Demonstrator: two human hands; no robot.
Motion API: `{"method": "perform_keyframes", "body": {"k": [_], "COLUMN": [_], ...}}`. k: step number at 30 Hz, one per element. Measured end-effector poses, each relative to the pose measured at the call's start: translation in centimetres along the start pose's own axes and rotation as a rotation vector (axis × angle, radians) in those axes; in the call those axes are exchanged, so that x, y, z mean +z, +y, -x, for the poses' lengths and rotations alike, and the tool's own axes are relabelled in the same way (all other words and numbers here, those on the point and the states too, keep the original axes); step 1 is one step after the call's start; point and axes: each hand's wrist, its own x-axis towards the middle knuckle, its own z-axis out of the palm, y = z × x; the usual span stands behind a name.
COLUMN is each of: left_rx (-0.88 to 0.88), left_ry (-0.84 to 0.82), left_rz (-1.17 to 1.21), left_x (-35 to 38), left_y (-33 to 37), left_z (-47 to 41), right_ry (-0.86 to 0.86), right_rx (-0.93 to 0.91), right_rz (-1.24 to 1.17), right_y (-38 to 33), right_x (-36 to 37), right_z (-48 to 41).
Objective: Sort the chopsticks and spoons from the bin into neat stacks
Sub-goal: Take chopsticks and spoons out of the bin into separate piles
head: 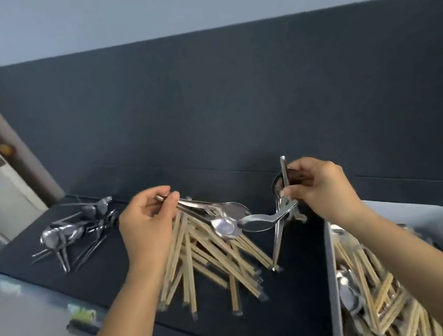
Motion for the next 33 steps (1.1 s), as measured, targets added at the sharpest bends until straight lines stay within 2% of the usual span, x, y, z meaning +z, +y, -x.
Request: {"method": "perform_keyframes", "body": {"k": [6, 15, 24, 33], "left_rx": [-0.076, -0.212, -0.282, -0.315], "left_ry": [0.127, 0.25, 0.361, 0.392], "left_rz": [0.057, 0.08, 0.079, 0.079], "left_x": [-12.1, -26.5, -33.0, -32.7], "left_y": [-5.0, -11.7, -16.4, -19.7], "left_z": [-6.3, -13.7, -18.3, -26.4], "right_ry": [-0.116, -0.176, -0.239, -0.285], "right_rx": [-0.005, 0.019, 0.049, 0.093], "right_rz": [0.049, 0.108, 0.184, 0.189], "right_y": [-4.4, -9.1, -10.9, -9.9], "right_x": [13.4, 29.4, 38.7, 44.7], "right_z": [-2.0, -4.3, -8.0, -15.8]}}
